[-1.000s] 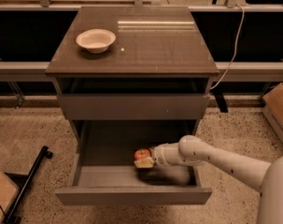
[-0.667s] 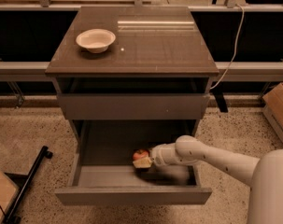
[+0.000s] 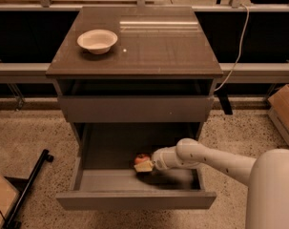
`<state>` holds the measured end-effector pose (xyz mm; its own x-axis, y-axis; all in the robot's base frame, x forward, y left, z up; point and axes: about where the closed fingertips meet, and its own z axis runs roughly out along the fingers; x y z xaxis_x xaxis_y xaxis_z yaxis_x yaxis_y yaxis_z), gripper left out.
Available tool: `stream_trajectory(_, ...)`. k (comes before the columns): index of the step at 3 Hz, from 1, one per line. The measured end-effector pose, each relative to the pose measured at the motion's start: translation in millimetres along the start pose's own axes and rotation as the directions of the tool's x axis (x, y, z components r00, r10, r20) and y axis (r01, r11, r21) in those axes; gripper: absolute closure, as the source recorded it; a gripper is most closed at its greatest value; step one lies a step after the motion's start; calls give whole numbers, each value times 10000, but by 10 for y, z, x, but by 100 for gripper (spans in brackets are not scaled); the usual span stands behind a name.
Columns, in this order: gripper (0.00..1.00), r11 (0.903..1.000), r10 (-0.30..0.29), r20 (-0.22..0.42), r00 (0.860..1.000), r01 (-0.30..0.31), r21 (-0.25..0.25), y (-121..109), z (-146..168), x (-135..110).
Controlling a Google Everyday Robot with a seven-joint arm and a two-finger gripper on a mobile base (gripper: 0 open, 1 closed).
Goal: Place apple into middle drawer
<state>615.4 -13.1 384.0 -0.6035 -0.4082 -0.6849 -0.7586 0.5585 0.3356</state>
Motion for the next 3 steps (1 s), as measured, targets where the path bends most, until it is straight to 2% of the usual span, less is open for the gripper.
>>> stream_trajectory(1, 4, 9999, 78, -477, 9988, -84, -130, 51, -1, 92)
stream_trajectory(3, 0, 9996, 272, -696, 9972, -279, -93, 81, -61, 173)
